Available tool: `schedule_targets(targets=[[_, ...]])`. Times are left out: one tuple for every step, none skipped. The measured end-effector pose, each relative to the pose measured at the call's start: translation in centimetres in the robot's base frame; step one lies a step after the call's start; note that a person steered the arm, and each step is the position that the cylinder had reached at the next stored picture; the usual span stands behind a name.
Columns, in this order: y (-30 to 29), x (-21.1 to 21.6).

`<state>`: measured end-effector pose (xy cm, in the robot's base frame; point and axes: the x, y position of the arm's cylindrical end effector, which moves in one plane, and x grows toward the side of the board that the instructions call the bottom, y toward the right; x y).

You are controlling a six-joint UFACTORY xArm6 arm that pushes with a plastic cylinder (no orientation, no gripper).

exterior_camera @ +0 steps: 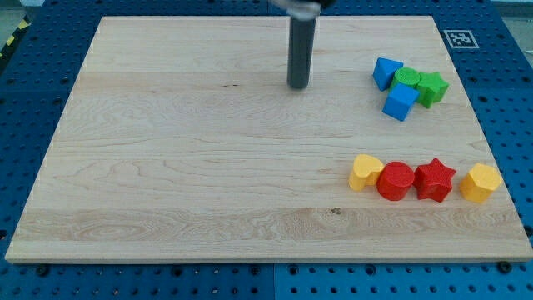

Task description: Point your arm at green star

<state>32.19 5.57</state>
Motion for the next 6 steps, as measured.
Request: schedule_targets(targets=[[7.9,-5.0],[17.9,-4.0],[24.5,-0.1],[25.4,0.4],[25.4,0.5],[25.4,3.3]])
